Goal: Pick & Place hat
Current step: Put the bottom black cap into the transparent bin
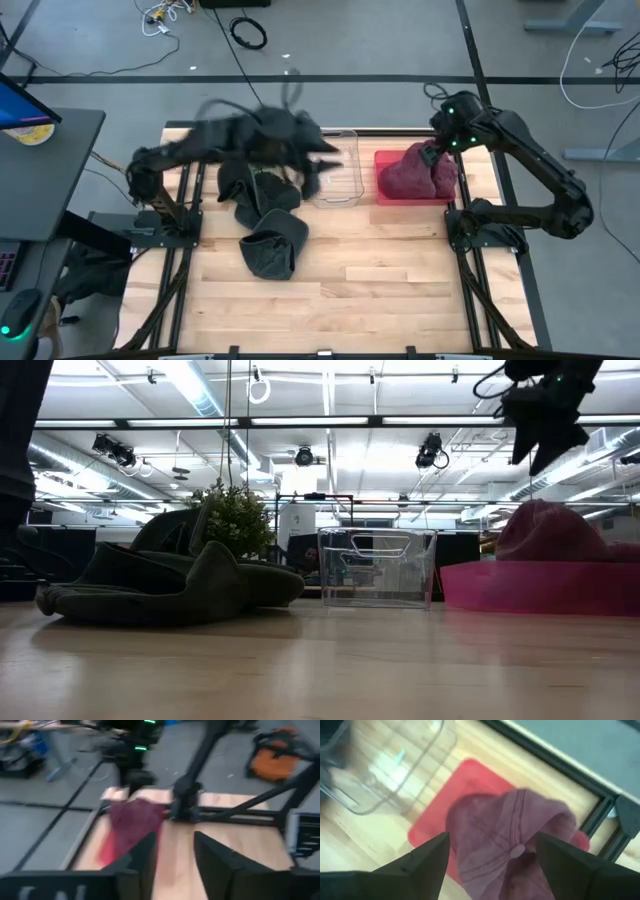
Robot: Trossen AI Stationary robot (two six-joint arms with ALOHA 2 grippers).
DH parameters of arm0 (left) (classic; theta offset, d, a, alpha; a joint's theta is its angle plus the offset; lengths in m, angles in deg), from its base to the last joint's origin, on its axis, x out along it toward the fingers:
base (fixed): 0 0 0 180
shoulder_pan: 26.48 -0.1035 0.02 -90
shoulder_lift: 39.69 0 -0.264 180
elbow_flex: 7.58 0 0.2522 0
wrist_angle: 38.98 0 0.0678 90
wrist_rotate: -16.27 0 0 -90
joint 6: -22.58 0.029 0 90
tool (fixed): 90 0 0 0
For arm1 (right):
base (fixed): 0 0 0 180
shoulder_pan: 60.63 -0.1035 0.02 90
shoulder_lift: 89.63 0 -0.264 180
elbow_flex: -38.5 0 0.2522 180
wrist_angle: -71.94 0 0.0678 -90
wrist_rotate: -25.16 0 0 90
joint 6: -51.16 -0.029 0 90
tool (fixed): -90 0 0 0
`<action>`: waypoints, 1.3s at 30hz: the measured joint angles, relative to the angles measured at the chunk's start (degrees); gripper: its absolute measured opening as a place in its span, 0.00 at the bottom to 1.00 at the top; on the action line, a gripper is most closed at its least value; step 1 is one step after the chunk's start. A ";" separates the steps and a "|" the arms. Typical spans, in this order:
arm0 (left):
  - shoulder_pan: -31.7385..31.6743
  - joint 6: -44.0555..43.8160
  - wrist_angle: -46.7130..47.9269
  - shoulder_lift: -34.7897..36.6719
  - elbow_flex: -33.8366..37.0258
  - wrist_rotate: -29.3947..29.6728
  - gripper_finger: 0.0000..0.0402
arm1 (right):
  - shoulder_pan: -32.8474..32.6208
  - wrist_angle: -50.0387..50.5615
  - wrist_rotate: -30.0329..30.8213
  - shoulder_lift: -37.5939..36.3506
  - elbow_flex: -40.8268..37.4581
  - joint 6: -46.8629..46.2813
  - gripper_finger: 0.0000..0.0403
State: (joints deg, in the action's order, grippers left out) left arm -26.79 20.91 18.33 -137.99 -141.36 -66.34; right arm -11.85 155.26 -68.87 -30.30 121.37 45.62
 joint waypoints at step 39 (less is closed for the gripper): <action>-2.88 -29.52 3.83 45.03 61.44 -12.21 0.01 | -33.11 -48.39 -13.02 -0.63 -15.90 -33.27 0.53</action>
State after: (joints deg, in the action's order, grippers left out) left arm -29.67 -8.61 22.16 -92.96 -79.92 -78.55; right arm -44.97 106.87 -81.89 -30.94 105.47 12.35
